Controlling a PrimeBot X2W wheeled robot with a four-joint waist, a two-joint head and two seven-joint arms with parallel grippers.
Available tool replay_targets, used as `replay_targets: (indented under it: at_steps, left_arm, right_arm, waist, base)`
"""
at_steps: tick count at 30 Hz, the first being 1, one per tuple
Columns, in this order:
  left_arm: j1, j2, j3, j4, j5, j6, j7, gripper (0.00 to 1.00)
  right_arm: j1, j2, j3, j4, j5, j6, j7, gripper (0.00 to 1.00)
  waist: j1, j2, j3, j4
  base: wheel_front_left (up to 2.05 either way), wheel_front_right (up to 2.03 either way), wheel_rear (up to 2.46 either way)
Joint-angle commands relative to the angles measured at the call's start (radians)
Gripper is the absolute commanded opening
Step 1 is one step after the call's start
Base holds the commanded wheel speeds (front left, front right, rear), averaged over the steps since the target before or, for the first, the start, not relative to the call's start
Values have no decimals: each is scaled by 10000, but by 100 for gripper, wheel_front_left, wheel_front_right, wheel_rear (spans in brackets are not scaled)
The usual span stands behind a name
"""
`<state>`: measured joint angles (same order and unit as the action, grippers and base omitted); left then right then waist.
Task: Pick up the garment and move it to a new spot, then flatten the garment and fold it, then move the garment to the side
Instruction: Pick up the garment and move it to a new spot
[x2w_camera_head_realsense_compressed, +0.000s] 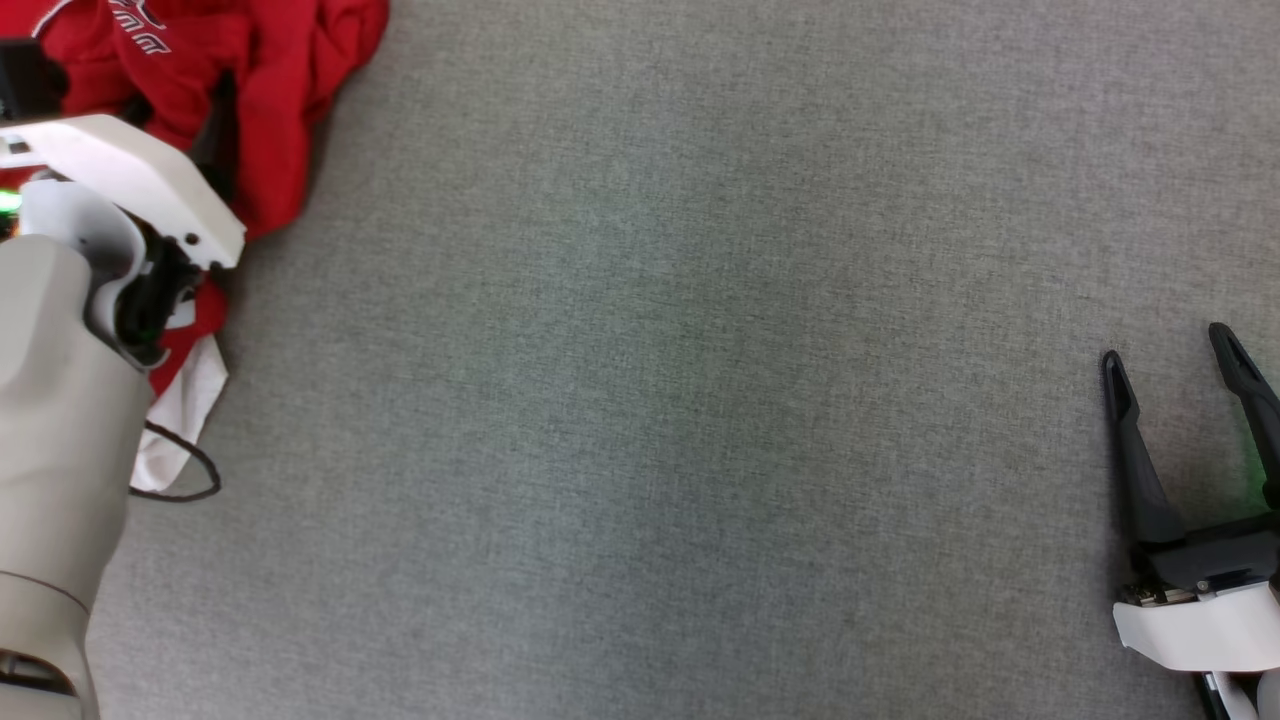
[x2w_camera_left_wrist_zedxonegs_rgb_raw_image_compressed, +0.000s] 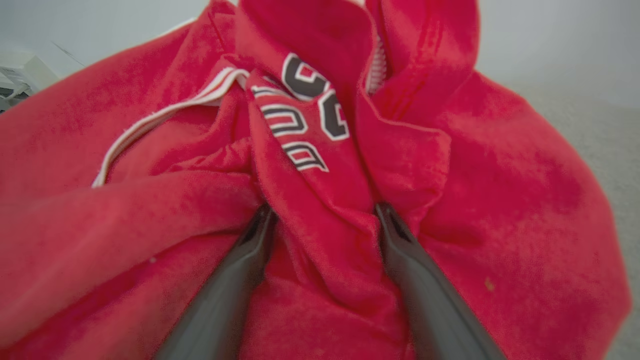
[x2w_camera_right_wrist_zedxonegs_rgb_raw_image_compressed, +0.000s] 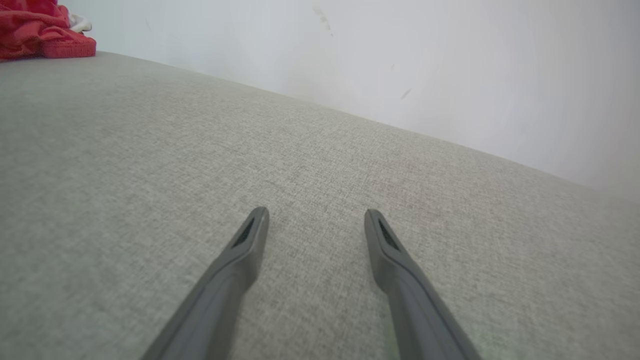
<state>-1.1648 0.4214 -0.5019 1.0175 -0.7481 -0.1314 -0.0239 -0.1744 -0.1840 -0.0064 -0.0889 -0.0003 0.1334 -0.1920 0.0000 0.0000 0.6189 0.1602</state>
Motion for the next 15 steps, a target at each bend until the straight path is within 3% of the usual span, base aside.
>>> replay_targets:
  at_steps: [1,2,3,4,5,15]
  left_arm:
    - [-35,-62,-242,-83,-198,14,143,100]
    - [-18,-57,-343,-104,-290,14,144,100]
    - [12,-52,-467,-108,-379,14,172,49]
    - [47,-51,-560,-152,-491,12,130,18]
    - [52,-27,-577,-145,-594,12,-18,0]
    - [-164,439,-894,53,-722,15,-1375,0]
  right_arm:
    - [1105,-94,-151,1142,-76,-46,420,100]
    - [1104,-80,-164,1146,-83,-48,409,100]
    - [1107,-71,-166,1161,-87,-46,393,100]
    - [1119,-52,-154,1183,-88,-46,371,100]
    - [1139,-28,-148,1208,-90,-46,342,100]
    - [1088,275,124,1843,232,-34,-164,100]
  waist:
    - [0,0,-27,-44]
    - [0,0,-42,-63]
    - [0,0,-73,-81]
    - [0,0,-114,-99]
    - [0,0,-169,-111]
    - [0,0,-1554,-129]
  base:
    - [0,0,0]
    - [0,0,0]
    - [0,0,0]
    - [0,0,0]
    - [0,0,0]
    - [0,0,0]
